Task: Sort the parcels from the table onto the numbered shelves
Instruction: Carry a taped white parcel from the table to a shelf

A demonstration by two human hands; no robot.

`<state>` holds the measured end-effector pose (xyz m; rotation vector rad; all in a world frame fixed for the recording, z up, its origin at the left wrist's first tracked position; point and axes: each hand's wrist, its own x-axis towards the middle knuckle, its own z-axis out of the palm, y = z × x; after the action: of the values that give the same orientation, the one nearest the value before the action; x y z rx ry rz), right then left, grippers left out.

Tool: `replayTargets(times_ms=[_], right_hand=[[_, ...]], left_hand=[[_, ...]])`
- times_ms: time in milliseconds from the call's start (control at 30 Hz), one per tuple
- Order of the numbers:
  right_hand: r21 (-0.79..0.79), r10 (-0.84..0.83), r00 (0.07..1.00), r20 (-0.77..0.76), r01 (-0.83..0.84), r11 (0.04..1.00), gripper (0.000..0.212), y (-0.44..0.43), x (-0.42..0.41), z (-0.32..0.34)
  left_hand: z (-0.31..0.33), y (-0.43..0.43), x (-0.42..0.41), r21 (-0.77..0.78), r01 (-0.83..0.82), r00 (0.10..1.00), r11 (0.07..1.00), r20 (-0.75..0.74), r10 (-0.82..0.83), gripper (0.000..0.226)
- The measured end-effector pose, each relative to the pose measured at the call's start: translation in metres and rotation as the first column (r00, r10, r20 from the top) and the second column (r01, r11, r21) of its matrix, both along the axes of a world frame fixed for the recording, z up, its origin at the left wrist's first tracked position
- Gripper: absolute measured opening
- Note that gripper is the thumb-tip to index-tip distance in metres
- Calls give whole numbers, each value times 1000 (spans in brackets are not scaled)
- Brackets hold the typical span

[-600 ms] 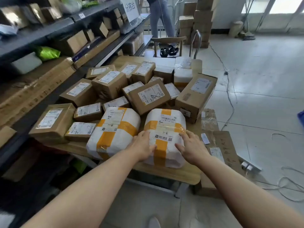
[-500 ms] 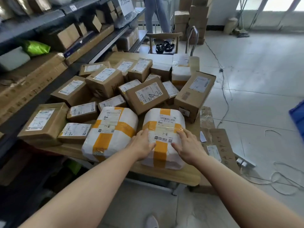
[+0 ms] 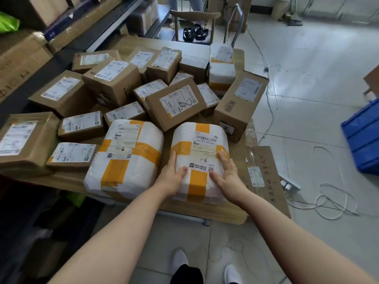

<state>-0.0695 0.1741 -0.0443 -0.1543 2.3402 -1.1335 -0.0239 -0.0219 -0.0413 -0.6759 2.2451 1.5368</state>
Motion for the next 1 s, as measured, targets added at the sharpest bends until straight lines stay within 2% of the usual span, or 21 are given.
replayTargets(times_ms=[200,400,533,767,1000], right_hand=[[-13,90,996,-24,-91,996,70,17,6,-2],[-89,198,980,-11,-198,976,77,52,19,3],[-54,324,946,-27,-325,944,80,80,33,7],[28,589,803,-90,-589,807,82,104,77,12],[35,803,595,-33,-803,596,81,78,149,32]], left_hand=[[-2,18,22,19,-90,996,996,-7,90,74],[-1,66,64,26,-281,958,959,-43,282,74],[3,107,102,62,-397,913,916,-74,401,74],[14,167,185,152,-621,761,769,-122,638,71],[21,190,286,190,-808,547,558,-112,830,71]])
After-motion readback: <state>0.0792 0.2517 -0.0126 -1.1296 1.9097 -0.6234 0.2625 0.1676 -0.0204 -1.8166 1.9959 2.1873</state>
